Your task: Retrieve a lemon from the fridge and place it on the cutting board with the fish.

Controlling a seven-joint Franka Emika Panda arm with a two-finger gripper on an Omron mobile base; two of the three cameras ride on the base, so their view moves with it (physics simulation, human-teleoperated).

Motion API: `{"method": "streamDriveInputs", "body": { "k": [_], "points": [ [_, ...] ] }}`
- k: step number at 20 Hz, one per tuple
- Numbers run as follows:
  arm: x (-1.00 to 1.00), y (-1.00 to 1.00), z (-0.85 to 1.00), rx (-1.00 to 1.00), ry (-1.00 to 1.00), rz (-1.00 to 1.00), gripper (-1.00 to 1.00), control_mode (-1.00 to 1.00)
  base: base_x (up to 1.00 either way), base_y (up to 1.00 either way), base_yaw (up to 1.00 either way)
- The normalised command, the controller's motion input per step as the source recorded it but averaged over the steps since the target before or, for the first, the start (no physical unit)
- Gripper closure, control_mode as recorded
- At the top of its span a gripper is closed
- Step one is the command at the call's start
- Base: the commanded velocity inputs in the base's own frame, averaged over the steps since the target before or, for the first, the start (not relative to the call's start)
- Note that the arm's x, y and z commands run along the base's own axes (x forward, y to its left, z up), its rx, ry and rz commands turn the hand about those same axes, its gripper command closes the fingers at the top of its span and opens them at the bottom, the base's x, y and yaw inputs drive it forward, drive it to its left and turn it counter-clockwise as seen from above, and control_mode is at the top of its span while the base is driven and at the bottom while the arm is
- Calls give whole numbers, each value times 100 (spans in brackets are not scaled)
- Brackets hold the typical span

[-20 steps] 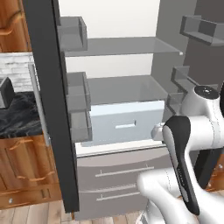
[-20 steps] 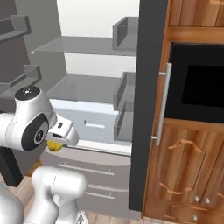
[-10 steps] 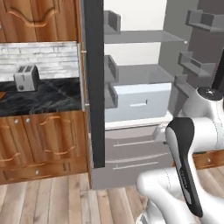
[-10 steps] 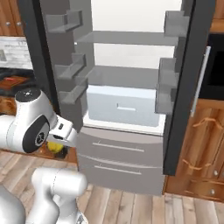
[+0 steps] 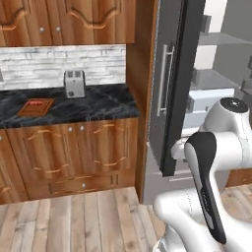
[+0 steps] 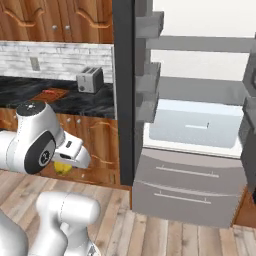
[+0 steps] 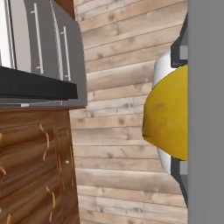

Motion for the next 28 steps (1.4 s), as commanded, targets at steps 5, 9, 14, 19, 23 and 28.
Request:
{"method": "streamDriveInputs", "body": {
  "k": [5,9,14,19,23,28],
  "points": [
    [0,0,0,0,0,0,100,100,26,100,-1],
    [0,0,0,0,0,0,100,100,82,72,-3],
    [0,0,0,0,0,0,100,100,100,67,-2],
    [0,0,0,0,0,0,100,100,87,81,-10],
    [0,0,0,0,0,0,100,100,65,87,-14],
    [0,0,0,0,0,0,100,100,46,65,-12]
  ]
}}
